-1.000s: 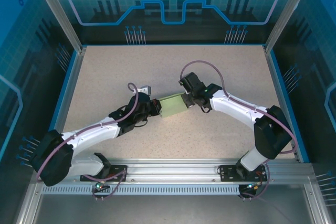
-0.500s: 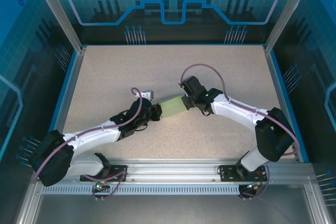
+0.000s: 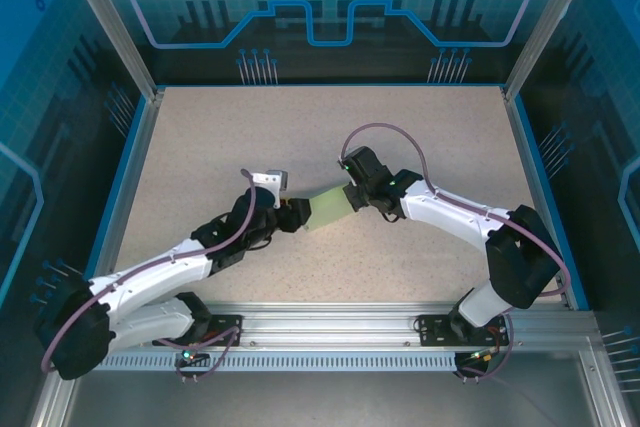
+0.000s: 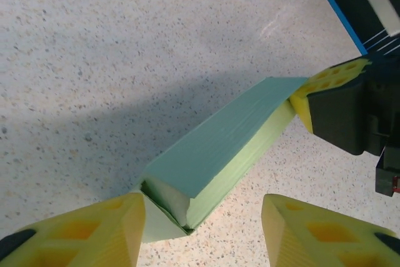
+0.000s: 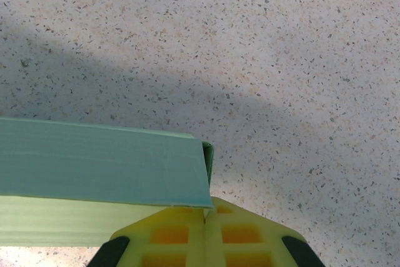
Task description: Fold the paper box
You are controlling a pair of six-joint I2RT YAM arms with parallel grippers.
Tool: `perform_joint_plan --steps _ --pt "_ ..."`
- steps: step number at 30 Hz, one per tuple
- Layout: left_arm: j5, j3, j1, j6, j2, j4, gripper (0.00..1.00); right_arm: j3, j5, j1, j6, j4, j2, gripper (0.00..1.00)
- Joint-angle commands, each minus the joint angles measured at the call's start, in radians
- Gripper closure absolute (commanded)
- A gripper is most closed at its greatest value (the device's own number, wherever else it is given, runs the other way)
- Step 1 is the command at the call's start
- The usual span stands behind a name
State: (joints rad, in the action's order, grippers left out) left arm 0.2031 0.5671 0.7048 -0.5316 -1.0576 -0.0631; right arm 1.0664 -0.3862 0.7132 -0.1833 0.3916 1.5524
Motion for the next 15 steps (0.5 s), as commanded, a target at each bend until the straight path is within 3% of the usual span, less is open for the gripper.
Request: perform_joint_plan --steps 1,9,15 --pt "-0.022 0.006 -0.038 0.016 0.005 0.032 0.43 -0.003 0.020 0.019 0.003 0.078 0.012 0.94" --pt "-0.125 0.068 -0.123 -0.039 -0.143 -0.019 0.39 0.006 0.020 0.018 0.008 0.085 0.014 0.94" --pt "-0.185 0.039 -0.125 -0.068 -0.181 -0.046 0.39 0.010 0.014 0.018 0.005 0.088 0.015 0.94"
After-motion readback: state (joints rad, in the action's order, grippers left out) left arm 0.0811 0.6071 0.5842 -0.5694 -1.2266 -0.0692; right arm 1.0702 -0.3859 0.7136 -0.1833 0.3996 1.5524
